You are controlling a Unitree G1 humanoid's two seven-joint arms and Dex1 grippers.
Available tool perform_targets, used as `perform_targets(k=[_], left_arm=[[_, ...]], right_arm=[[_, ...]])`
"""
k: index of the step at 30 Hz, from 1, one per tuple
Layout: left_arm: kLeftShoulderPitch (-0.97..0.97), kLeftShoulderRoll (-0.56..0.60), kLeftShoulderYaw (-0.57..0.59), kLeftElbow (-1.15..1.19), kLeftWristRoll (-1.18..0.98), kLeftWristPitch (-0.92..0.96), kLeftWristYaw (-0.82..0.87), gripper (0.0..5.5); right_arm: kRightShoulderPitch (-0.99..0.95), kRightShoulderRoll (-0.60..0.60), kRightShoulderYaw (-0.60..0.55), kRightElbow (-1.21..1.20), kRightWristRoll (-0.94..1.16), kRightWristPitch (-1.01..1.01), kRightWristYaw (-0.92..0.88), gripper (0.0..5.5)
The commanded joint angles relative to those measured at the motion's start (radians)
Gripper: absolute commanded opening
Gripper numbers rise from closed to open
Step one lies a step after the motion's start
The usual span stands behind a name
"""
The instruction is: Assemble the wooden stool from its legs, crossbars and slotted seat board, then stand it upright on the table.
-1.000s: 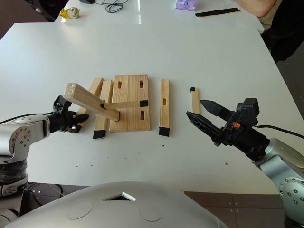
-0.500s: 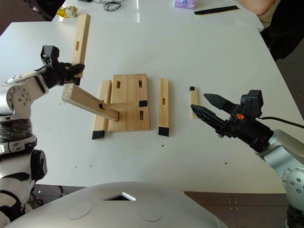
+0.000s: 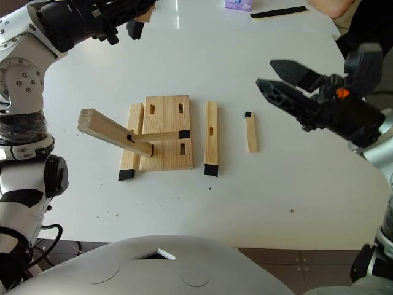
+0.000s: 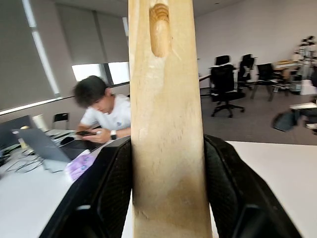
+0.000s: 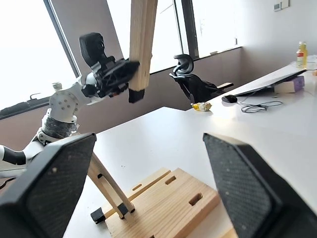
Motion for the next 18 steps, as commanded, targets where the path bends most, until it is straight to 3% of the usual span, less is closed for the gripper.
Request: perform_targets(k=[1,7,18], left_arm=[[0.041,0.013,-0.119,0.052,0.066,-0.112,-0.158,2.01],[0.052,0.008,-0.179,0.082,0.08,-0.139,-0.266,2.01],[0.042,0.007,-0.187,0.086,0.041,-0.059,-0.336,2.01]], right_arm=[[-0.152,-0.002,0.107,0.074,-0.043,0.041,0.029,3.97],[-0.278,0.033,0.207,0.099,-0.081,0.073,0.08,3.97],[-0.308,0.045,0.218,0.115,-0.137,0.09,0.139,3.97]])
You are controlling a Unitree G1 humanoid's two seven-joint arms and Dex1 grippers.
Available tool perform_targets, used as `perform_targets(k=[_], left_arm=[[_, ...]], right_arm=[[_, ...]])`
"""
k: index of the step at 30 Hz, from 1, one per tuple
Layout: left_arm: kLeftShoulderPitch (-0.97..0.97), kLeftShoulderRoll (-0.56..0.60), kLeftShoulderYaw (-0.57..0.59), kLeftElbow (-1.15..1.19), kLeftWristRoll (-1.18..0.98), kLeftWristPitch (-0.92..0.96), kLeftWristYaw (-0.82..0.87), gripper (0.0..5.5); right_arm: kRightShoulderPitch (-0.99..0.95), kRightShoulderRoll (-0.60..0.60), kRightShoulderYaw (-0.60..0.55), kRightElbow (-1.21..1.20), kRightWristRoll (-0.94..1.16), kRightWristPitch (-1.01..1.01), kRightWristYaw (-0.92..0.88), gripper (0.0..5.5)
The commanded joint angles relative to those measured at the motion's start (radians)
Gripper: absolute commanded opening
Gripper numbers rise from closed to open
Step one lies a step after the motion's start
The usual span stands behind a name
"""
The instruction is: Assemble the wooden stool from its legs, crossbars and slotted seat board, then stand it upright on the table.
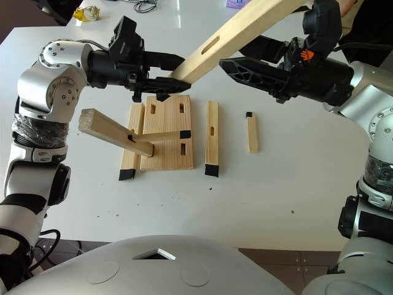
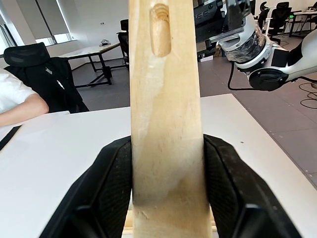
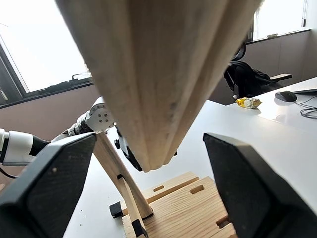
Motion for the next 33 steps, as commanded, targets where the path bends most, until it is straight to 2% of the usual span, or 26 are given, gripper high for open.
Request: perform_targets(k=[1,12,26,33], left_arm=[[-0.003,0.012,0.0,-0.018,-0.016,0.018,-0.026,2.01],[0.019,-0.009,0.022,-0.053,-0.102,0.114,-0.029,2.01],[0.07,0.019,-0.015,-0.087,-0.074,0.093,-0.066,2.01],[0.083,0.022,-0.019,-0.103,-0.074,0.099,-0.061,2.01]], right_arm=[[-0.037,0.008,0.0,-0.002,-0.014,0.016,0.017,3.97],[-0.047,0.029,0.004,-0.031,-0.006,0.034,0.043,3.97],[-0.055,0.04,0.006,-0.054,-0.009,0.047,0.046,3.97],[-0.041,0.029,0.007,-0.073,-0.003,0.058,0.069,2.92]])
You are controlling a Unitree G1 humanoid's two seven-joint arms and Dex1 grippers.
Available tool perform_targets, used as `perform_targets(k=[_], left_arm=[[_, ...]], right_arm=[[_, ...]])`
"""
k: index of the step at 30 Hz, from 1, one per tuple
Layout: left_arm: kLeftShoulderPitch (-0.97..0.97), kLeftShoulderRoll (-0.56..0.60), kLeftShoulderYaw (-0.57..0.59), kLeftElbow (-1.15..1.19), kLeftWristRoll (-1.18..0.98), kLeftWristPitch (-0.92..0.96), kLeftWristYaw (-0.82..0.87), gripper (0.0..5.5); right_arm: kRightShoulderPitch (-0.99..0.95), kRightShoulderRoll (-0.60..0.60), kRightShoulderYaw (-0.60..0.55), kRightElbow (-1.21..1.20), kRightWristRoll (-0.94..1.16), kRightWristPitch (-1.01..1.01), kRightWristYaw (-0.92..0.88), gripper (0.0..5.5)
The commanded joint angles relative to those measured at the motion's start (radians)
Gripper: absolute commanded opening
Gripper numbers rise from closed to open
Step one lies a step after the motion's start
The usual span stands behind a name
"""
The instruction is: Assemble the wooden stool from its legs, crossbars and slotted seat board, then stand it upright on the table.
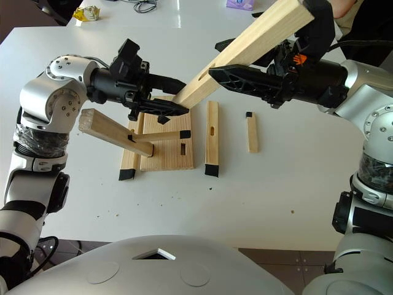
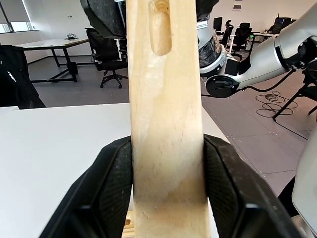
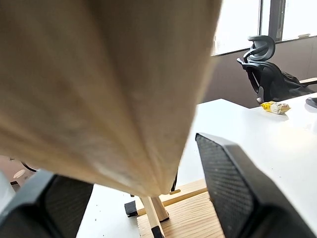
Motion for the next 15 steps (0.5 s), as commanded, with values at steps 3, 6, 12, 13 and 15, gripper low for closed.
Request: perform_targets(k=[3,6,12,13,15], left_arm=[[-0.002,0.012,-0.004,-0.014,0.005,0.002,0.001,2.01],[-0.004,0.017,-0.003,-0.009,0.008,0.003,0.0,2.01],[-0.008,0.028,0.0,0.001,0.012,0.0,-0.004,2.01],[-0.008,0.03,0.001,0.003,0.014,-0.002,-0.005,2.01],[-0.01,0.031,0.001,0.007,0.016,-0.004,-0.004,2.01]], right_arm=[[0.0,-0.013,0.003,-0.031,-0.01,0.017,0.029,2.43],[0.013,-0.026,0.004,-0.038,-0.025,0.019,0.048,2.11],[0.034,-0.047,0.004,-0.046,-0.057,0.018,0.077,2.1],[0.04,-0.051,0.006,-0.047,-0.065,0.017,0.083,2.1],[0.052,-0.059,0.006,-0.052,-0.077,0.015,0.093,2.1]])
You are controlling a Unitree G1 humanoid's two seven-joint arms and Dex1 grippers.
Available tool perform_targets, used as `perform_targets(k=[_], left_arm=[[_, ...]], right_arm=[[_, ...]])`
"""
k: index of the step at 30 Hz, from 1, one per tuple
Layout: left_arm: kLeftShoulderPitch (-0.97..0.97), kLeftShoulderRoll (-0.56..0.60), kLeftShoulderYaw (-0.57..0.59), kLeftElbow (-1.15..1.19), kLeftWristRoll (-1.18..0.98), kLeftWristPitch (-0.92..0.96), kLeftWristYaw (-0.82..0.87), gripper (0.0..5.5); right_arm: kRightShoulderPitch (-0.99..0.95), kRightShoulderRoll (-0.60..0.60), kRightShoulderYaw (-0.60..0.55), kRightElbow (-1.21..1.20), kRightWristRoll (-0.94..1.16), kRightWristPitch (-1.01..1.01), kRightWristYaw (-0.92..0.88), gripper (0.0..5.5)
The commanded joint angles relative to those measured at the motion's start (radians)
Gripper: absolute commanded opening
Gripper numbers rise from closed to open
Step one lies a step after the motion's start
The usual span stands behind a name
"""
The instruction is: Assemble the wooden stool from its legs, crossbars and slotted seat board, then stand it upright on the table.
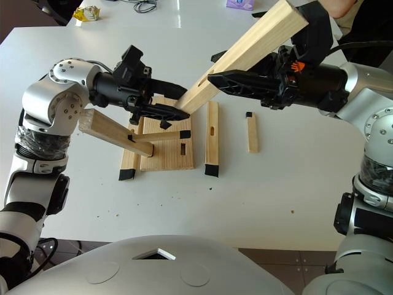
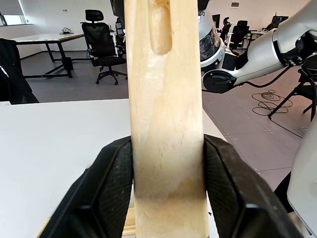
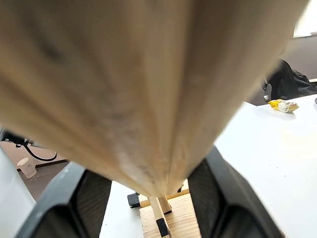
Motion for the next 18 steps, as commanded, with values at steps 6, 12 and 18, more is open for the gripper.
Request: perform_targets(k=[6,12,18], left_arm=[[-0.012,0.028,0.019,0.023,0.032,-0.021,0.011,2.01],[-0.001,0.05,-0.028,0.048,0.117,-0.077,0.013,2.91],[-0.08,0.009,0.035,0.227,0.196,-0.211,0.112,4.01]], right_arm=[[0.054,-0.052,0.012,-0.018,-0.068,0.001,0.057,2.09],[0.063,-0.04,0.009,-0.033,-0.085,-0.018,0.046,2.04],[0.041,-0.025,-0.021,-0.023,-0.092,-0.042,0.014,2.04]])
